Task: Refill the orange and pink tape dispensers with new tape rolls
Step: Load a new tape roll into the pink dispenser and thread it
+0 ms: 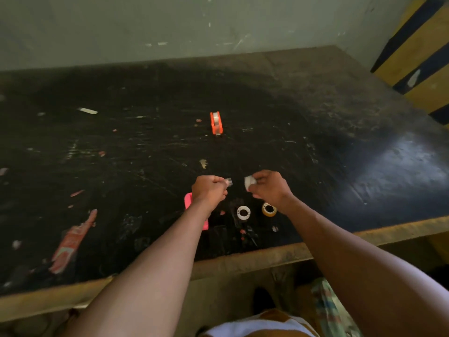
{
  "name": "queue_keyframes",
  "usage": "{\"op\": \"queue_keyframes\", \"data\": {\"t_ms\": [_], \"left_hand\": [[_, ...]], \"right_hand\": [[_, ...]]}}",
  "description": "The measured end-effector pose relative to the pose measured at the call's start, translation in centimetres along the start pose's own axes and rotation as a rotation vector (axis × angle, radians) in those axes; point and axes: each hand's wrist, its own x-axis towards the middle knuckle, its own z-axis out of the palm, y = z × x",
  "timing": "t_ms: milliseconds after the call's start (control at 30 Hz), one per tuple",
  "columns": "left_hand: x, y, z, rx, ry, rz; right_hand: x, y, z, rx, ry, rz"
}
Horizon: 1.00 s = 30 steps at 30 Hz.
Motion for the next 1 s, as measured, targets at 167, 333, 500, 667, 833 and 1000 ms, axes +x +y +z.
{"op": "queue_keyframes", "data": {"t_ms": [167, 333, 500, 667, 833, 1000], "left_hand": [[-0.2, -0.8, -5.1, -0.118, 0.035, -0.029], [-0.9, -2.0, -8.3, -0.167, -0.031, -0.046], [-1.7, -2.9, -9.6, -0.189, -0.123, -0.052], [-2.1, -3.3, -10.5, -0.233, -0.162, -0.028], [-2.1, -3.5, -11.0, -0.246, -0.152, -0.032], [-2.0, -3.8, -11.5, -0.243, -0.161, -0.023]], "right_hand": [[-1.7, -2.6, 4.5, 0.187, -0.126, -0.154], [-2.9, -3.9, 7.3, 0.208, -0.202, -0.224], [-3.3, -4.4, 9.0, 0.140, -0.250, -0.255], [-3.9, -5.0, 9.6, 0.055, -0.258, -0.271], [-5.0, -5.9, 10.2, -0.012, -0.268, -0.288], [-5.3, -6.2, 10.8, 0.078, -0.294, -0.261]]}}
